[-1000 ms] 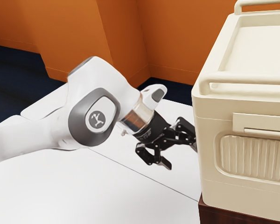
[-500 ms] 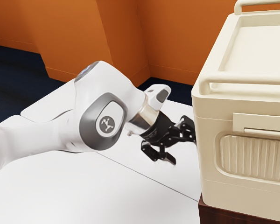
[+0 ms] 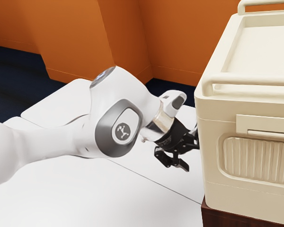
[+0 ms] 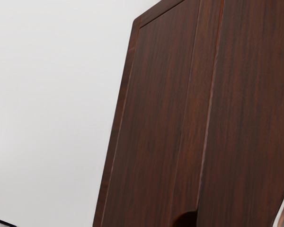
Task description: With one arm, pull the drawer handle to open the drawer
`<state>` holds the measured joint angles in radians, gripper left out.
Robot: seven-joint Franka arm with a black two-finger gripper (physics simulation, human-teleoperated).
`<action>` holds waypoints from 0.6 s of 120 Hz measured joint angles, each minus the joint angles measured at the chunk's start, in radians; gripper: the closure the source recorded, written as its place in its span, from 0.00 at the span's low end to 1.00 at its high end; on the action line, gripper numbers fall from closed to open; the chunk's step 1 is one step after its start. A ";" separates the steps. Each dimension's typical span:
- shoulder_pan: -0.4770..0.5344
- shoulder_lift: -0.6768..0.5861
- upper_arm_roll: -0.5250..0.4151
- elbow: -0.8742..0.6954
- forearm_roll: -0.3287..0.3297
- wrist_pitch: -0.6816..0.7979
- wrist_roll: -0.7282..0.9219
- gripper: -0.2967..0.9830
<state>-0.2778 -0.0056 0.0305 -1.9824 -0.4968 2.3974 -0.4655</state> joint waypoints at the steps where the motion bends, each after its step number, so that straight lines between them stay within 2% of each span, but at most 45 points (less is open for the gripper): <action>1: 0.000 -0.001 0.001 0.000 0.000 0.000 0.000 0.23; 72: 0.011 -0.078 0.047 -0.055 0.014 -0.040 0.009 0.23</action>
<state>-0.2665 -0.0832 0.0778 -2.0373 -0.4829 2.3569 -0.4568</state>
